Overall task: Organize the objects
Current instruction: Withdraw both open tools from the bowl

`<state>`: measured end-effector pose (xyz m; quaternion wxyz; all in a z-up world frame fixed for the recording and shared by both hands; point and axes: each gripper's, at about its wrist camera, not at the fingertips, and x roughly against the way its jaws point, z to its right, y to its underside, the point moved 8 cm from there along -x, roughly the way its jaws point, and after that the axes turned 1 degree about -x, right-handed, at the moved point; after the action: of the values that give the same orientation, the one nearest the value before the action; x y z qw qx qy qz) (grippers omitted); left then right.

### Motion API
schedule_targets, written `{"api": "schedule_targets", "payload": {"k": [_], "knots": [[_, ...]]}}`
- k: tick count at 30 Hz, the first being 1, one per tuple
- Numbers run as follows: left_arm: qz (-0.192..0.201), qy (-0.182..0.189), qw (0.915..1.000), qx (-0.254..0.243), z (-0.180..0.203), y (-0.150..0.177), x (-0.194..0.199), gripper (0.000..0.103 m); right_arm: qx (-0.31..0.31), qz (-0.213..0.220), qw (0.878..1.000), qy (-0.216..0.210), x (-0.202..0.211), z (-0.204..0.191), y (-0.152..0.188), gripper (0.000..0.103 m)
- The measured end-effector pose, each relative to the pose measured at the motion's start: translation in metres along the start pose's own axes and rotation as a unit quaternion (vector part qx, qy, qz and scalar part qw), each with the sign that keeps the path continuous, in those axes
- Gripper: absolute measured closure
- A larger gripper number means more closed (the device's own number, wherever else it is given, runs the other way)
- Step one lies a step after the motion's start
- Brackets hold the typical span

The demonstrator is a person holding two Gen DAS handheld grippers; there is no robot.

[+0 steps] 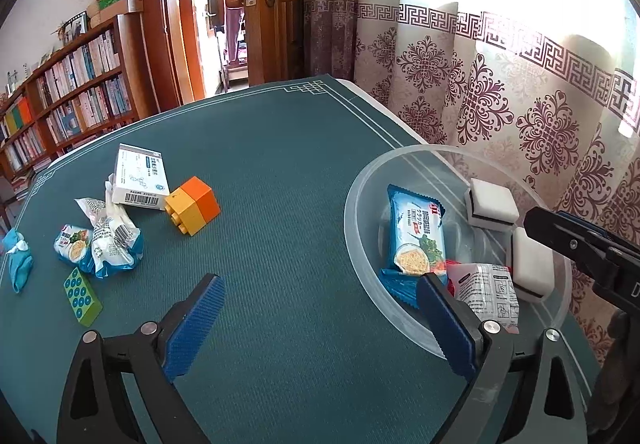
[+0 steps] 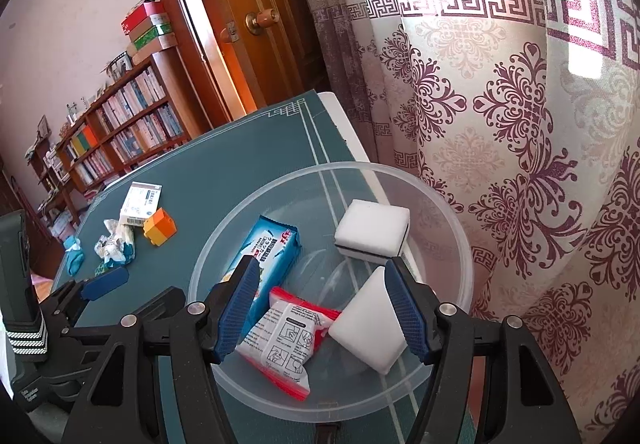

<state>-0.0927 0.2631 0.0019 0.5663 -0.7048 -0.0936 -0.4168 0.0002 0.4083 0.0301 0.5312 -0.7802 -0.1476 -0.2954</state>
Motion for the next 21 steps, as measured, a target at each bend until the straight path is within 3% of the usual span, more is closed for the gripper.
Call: {"api": "schedule_targets", "payload": {"k": [21], "knots": [[-0.006,-0.023,0.9987,0.045,-0.05,0.018,0.01,0.003,0.025,-0.022,0.999,-0.021,-0.003,-0.045,0.018,0.036]]}}
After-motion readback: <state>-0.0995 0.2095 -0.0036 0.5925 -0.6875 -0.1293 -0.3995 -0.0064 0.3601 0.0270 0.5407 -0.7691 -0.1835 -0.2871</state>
